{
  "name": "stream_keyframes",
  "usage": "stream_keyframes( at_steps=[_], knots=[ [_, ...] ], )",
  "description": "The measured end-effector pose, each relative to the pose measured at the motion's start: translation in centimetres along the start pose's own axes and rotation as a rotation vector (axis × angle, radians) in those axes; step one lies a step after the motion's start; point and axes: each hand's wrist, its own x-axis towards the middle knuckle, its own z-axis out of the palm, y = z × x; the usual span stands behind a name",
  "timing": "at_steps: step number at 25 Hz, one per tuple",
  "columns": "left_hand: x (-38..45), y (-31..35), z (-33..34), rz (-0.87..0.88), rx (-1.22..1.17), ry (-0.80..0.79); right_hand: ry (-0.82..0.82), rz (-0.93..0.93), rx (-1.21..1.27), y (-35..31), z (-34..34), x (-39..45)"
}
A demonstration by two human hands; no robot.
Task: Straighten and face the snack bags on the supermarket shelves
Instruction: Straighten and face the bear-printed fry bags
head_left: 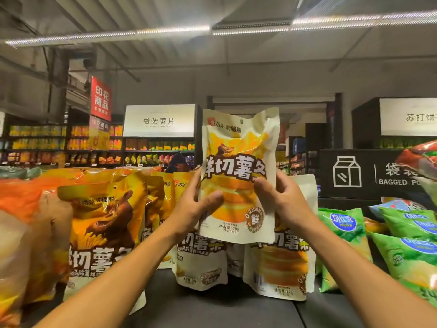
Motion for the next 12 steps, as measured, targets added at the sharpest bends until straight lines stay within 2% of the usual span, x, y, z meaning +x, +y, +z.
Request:
stream_keyframes(
  at_steps=[6,12],
  knots=[
    [-1.1,-0.3,0.9,0.133,0.086,0.115,0.065,-0.046,-0.067,0.4,1.0,-0.8],
    [-2.2,0.3,1.0,0.145,0.165,0.130,-0.034,-0.035,-0.055,0.3,1.1,-1.8]
  ],
)
